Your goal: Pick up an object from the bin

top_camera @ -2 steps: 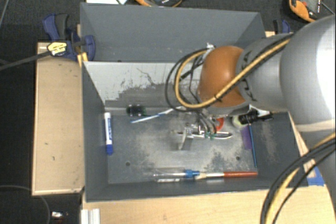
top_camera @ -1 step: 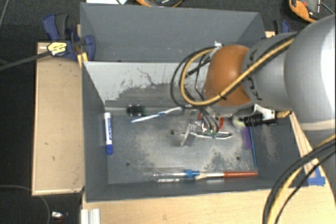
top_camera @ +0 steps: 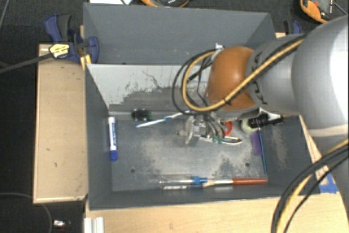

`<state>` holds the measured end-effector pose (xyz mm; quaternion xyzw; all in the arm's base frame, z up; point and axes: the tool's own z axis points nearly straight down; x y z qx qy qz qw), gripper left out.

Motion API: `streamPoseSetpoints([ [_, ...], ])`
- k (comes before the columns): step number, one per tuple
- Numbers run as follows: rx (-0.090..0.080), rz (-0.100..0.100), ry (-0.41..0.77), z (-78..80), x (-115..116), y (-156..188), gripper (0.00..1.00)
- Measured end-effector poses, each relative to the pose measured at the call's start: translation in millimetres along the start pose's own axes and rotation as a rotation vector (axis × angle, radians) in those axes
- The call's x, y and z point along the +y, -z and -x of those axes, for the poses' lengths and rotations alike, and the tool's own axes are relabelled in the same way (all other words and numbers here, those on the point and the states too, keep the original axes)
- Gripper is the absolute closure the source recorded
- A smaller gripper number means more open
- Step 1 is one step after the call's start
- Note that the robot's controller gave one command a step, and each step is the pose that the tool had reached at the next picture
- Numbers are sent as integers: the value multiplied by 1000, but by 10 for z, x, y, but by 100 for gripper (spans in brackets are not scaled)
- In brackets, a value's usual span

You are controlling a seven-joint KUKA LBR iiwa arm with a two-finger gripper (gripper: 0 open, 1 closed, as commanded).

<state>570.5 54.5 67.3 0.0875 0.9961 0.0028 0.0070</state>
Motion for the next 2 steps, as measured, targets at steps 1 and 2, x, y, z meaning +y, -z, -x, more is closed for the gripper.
streamPoseSetpoints([
  [1, 0, 0, 0, 0, 0, 0, 100],
  [2, 11, -3, 0, -32, -9, 142, 100],
])
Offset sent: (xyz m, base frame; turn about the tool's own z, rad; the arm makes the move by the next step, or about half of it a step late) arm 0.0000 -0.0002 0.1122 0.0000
